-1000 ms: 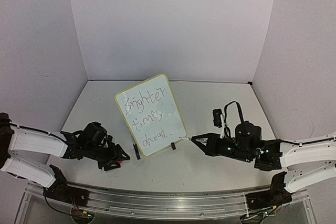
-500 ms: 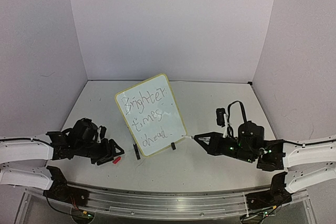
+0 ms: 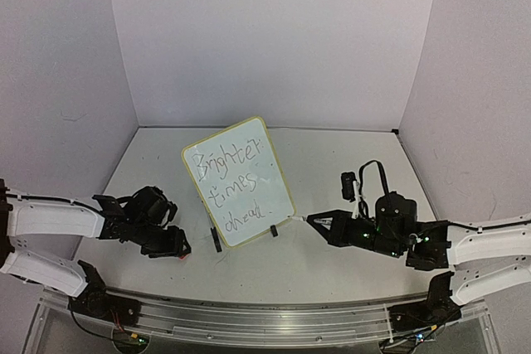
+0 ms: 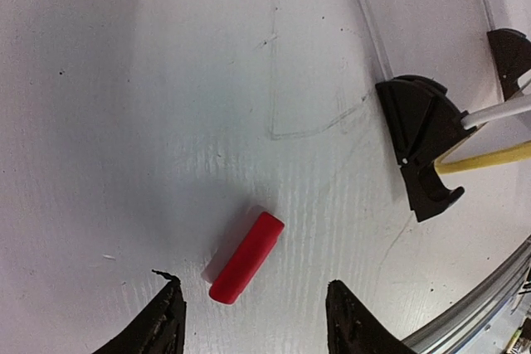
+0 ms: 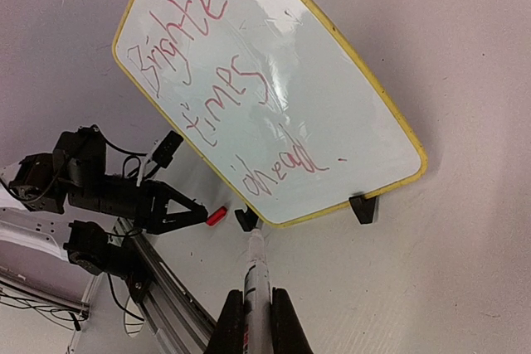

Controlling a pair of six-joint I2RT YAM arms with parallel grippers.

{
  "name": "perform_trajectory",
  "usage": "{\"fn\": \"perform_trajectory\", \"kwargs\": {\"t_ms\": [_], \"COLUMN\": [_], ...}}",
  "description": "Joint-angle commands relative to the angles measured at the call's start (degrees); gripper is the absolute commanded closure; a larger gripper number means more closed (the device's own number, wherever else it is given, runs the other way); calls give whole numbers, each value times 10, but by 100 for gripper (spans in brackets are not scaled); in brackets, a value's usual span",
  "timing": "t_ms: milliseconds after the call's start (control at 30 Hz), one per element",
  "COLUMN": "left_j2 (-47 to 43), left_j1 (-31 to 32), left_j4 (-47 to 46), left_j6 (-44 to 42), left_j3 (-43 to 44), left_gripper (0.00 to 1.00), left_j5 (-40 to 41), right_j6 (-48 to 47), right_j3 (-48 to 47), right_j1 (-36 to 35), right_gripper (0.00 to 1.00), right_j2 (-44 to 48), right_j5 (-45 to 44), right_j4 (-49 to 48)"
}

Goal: Write a sentence on the whiteboard
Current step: Pick up the pen cap from the whiteboard marker.

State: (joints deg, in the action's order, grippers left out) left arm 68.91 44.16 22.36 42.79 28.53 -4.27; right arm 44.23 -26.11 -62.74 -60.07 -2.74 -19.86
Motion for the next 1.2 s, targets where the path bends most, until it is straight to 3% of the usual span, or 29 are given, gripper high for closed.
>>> {"fn": "perform_trajectory", "kwargs": {"t_ms": [0,233,433,833,1167], "left_j2": [31,29,41,78,93], "left_j1": [0,0,1,19,27], "left_j4": [14,-19,14,31,37], "left_j6": [-56,-60,-78,-84,-65], "left_j3": [37,13,24,36,25], "left_gripper": [49,62,72,77,95], "left_j5": [16,4,17,34,50], "right_j6": [4,5,8,12,18], "right_j3": [-4,2,7,19,23], "right_j1": [-3,-3,-4,-3,-3], "right_gripper": [100,100,100,100,100], "right_j2": [14,16,14,21,27], "right_j5": [-6,-10,-10,-17,-27], "right_j4": [-3,-1,-2,-3,8]}}
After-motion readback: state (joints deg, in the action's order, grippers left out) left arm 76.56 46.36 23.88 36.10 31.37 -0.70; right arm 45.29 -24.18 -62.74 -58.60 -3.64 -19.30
